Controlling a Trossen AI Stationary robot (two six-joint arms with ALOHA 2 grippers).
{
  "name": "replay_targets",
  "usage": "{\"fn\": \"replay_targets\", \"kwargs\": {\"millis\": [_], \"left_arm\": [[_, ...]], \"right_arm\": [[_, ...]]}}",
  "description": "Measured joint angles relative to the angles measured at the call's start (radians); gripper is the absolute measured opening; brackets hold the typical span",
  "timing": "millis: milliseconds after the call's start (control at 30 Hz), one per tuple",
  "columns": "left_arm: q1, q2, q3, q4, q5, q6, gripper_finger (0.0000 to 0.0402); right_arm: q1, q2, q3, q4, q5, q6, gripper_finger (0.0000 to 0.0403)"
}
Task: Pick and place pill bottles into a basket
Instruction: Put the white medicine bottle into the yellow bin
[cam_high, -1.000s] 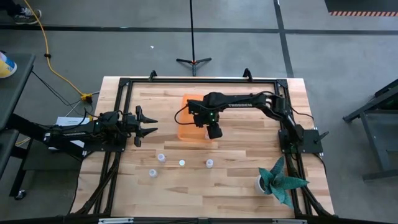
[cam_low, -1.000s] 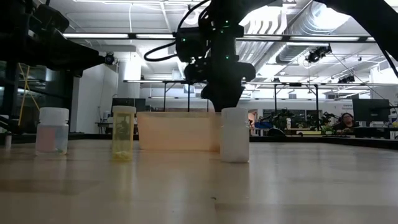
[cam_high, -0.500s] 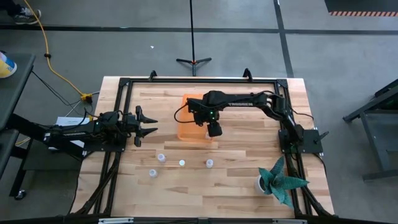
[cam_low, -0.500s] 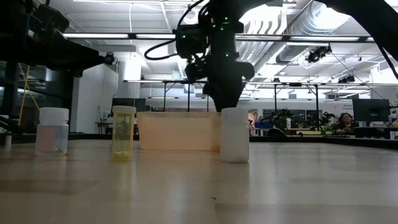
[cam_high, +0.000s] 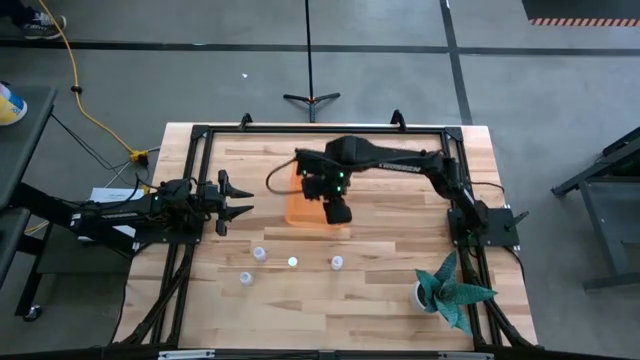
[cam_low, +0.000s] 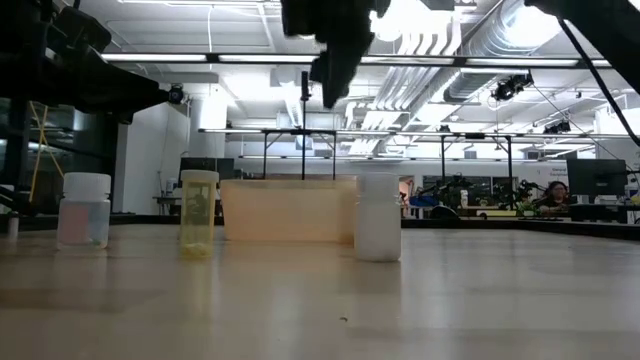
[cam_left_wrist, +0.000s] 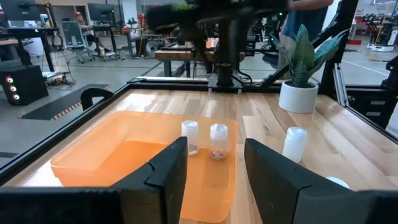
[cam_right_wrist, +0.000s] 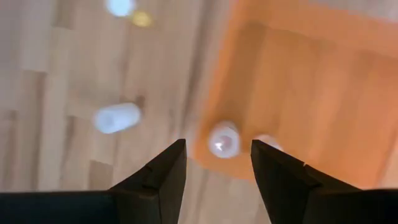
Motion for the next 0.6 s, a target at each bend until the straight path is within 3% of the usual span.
{"fn": "replay_targets", "kwargs": {"millis": [300, 600], "left_arm": [[0.0, 0.0, 0.0, 0.0, 0.0, 0.0, 0.0193], [0.0, 0.0, 0.0, 0.0, 0.0, 0.0, 0.0193]], "right_arm": [[0.201, 0.0, -0.056, 0.04, -0.015, 0.064, 0.0139], [0.33, 0.002, -0.189, 0.172, 0.157, 0.235, 0.0108]]}}
